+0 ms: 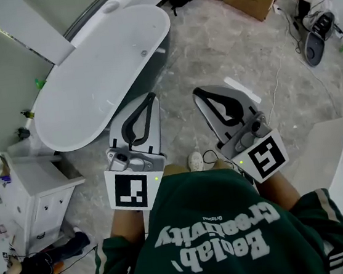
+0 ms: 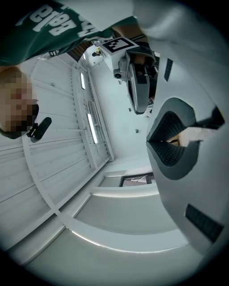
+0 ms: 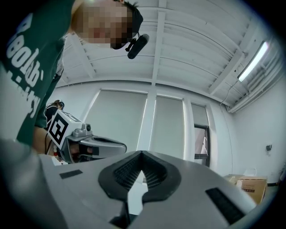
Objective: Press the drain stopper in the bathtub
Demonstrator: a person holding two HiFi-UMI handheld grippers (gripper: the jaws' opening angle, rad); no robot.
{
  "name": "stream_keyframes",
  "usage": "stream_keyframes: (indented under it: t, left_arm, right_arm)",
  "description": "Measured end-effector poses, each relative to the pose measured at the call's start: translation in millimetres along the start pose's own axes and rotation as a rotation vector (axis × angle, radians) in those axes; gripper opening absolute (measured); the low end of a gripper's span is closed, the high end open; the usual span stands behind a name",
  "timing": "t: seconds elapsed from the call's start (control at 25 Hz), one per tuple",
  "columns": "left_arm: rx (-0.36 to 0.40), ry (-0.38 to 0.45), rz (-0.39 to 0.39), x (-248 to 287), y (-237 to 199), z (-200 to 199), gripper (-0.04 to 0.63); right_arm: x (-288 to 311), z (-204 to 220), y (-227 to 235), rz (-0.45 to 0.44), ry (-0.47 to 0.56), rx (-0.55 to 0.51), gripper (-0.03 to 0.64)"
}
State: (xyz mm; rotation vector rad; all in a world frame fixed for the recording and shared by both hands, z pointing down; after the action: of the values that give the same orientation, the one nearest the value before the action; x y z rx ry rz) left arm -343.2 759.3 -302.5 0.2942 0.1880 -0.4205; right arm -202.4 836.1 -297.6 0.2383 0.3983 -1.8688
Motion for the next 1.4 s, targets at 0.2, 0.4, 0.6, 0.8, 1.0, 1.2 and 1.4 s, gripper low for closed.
stream_keyframes:
  t: [0.2,0.4,0.6,0.8,1.0,1.2,1.4]
  left_arm:
    - [0.007,-0.014,0.017,9.3,10.9,0.7,0.005]
    - [0.036,-0.036,0.063,16.1,25.7,4.5,0.005]
    - [0.046,-0.024,0.105,24.2,23.9,11.1,0.005]
    - [0.053,-0.021,0.118,42.1,13.7,20.9,0.005]
    - [0.052,-0.005,0.137,64.0,1.7,32.8,0.005]
    - [0.032,-0.026,0.145,82.9,-15.0,54.7,0.005]
    - [0.018,-0.030,0.138,101.5,-49.7,82.5,0.005]
  right_arm:
    - [-14.1,1.4,14.2,0.035,-0.004,0.019,0.011]
    - [-29.6,5.9,21.9,0.058,0.000,0.030,0.011]
    - [-25.2,17.7,29.5,0.064,-0.006,0.039,0.011]
    - [-12.5,24.6,43.7,0.058,0.008,0.025,0.011]
    - [4.8,35.6,59.9,0.048,0.019,0.029,0.011]
    - [23.6,55.6,75.3,0.041,-0.005,0.040,0.011]
    - [53.1,82.3,90.1,0.044,-0.017,0.039,0.011]
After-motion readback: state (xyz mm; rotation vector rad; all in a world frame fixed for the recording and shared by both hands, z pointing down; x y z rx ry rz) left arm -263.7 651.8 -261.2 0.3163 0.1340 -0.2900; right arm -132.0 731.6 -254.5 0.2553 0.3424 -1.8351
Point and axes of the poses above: the fingertips, and each gripper's own axes: x forward along the fingers, y to its right, z out of its underside, the point moved 7 cm from there along -x, backward along the fingers, and after that the axes turned 14 degrees about y, right-handed, at the moved point
